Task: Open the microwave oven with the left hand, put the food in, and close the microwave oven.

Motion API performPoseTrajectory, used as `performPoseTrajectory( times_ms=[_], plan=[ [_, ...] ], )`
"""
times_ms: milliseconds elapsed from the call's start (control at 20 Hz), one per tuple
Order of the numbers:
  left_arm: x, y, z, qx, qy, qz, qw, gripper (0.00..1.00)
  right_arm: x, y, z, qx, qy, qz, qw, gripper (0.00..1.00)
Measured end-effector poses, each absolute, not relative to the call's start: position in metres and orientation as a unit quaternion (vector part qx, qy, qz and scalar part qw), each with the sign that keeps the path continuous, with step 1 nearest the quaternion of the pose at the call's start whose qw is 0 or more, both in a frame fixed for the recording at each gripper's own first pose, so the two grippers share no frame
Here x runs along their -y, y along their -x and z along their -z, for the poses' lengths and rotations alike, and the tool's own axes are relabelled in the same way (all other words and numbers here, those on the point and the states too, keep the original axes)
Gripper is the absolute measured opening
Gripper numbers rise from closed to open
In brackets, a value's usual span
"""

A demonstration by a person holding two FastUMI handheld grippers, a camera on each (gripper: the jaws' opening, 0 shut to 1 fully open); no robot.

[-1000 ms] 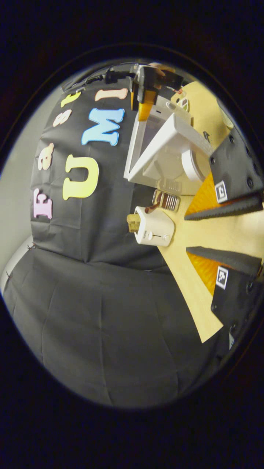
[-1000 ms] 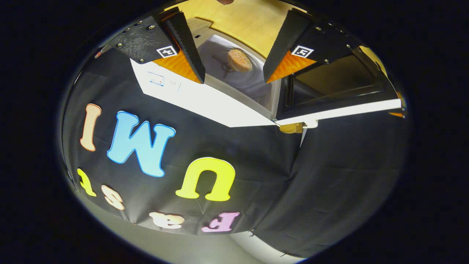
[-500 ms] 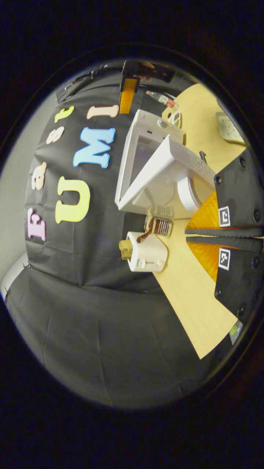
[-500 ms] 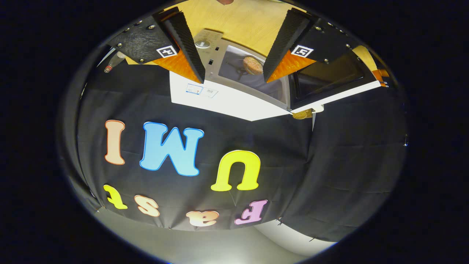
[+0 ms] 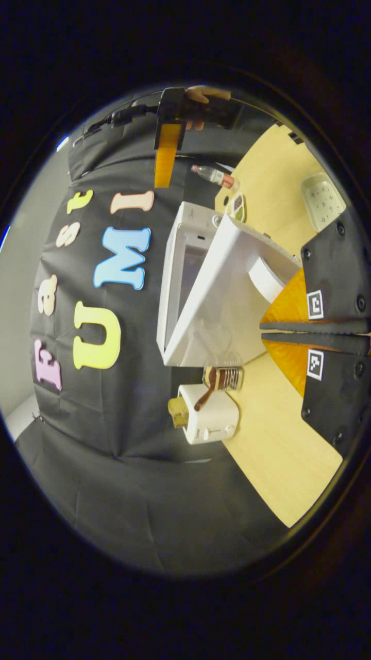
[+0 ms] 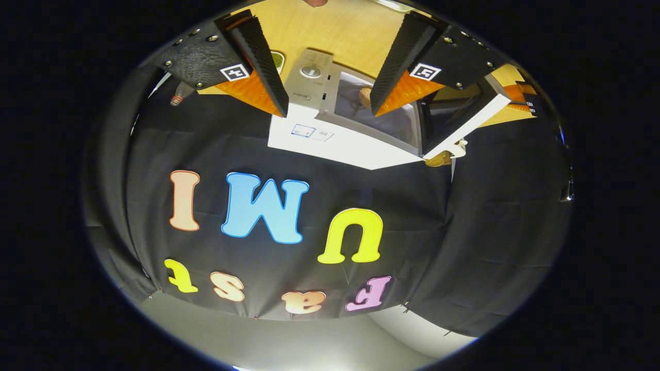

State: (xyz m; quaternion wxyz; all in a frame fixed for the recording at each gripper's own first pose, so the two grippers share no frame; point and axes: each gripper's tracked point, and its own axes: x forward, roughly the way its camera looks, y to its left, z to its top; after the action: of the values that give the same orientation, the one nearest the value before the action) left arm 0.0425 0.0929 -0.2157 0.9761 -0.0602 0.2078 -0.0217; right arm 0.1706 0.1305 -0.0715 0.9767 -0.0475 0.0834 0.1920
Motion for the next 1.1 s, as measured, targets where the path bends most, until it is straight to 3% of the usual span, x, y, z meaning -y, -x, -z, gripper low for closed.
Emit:
performPoseTrajectory(
  times_ms=[1100],
  plan=[
    [0.011,-0.165,0.21,-0.181,0.063,0.19,0.963,0.07,-0.054,-0.155,0.075,-0.097,0.078,-0.074,0.989,0.97]
  ],
)
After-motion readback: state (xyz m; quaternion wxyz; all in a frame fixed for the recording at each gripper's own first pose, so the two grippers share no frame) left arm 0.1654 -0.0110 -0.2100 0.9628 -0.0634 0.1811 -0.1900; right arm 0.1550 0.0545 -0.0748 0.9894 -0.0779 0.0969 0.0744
